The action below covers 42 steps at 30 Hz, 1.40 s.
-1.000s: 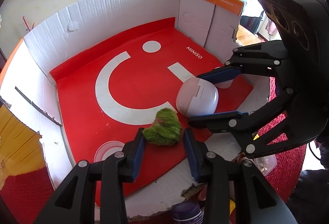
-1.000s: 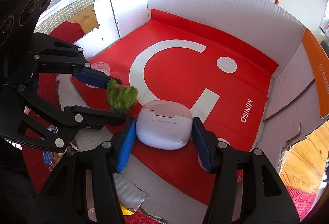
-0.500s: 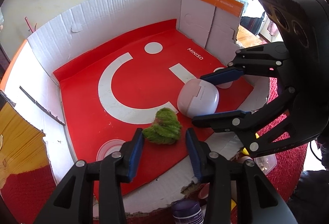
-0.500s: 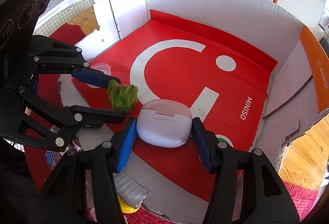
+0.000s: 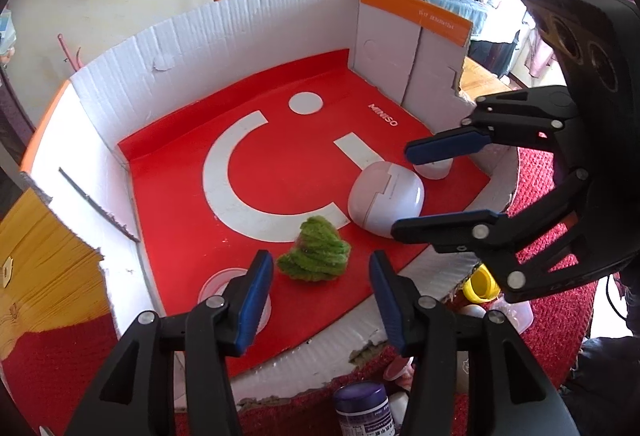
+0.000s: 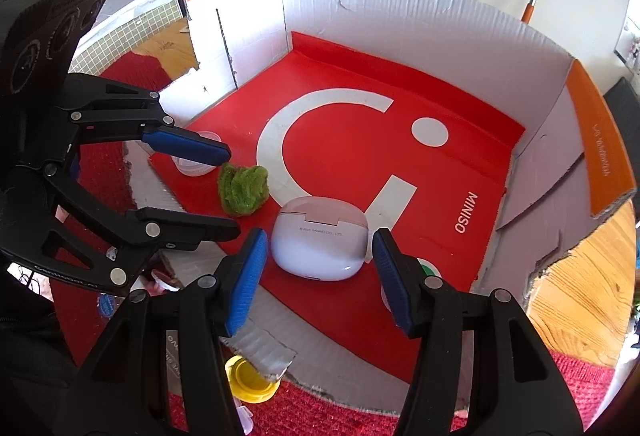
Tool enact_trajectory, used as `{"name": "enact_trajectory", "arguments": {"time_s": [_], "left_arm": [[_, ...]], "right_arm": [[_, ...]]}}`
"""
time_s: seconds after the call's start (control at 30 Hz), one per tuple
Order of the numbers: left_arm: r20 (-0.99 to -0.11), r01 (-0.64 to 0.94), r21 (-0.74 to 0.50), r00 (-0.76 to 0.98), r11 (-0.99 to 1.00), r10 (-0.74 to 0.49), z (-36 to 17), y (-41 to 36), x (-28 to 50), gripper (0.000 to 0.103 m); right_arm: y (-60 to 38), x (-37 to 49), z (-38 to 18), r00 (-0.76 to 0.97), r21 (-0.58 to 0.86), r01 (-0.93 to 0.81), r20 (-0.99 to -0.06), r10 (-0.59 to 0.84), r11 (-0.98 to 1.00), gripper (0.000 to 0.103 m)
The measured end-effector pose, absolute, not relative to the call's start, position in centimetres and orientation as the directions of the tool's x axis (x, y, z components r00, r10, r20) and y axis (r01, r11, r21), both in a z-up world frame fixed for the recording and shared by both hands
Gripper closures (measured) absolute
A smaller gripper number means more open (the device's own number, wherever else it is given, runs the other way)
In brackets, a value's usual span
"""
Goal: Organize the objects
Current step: 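Open both tools and withdraw them from the box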
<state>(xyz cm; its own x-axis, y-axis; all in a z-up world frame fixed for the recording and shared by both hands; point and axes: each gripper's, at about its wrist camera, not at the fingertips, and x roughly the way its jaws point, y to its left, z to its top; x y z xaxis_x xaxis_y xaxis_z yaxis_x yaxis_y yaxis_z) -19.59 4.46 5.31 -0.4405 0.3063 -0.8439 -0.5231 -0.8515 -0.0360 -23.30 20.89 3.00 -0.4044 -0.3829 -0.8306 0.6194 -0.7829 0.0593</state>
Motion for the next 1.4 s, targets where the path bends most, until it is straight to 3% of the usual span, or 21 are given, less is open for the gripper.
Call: {"name": "enact_trajectory", "arguments": {"time_s": [0.53,1.03,1.4], "left_arm": [[-0.725,-0.425,-0.083,-0.595,-0.901,0.348,9.8,2.0,-14.7,0.036],[-0.548,-0.29,-0.109,-0.78,-0.951,0.301,12.5,0.1,-7.0,0.009],[-0.51,-0.206,-0.107,-0.829,-0.973,0.231,10.2,-0.8,-2.4,0.001]], "right_arm": [[22.0,-18.8,7.7,-0.569,0.035,0.505,-0.738,-0.362,-0.863,0.032],[22.9,-10.2,11.2,-0.804,-0.027,0.267,-0.558,-0.207,-0.963,0.013],[24.3,-5.0,8.9,-0.856,0.04,0.157,-0.492,-0.156,-0.987,0.011]]}}
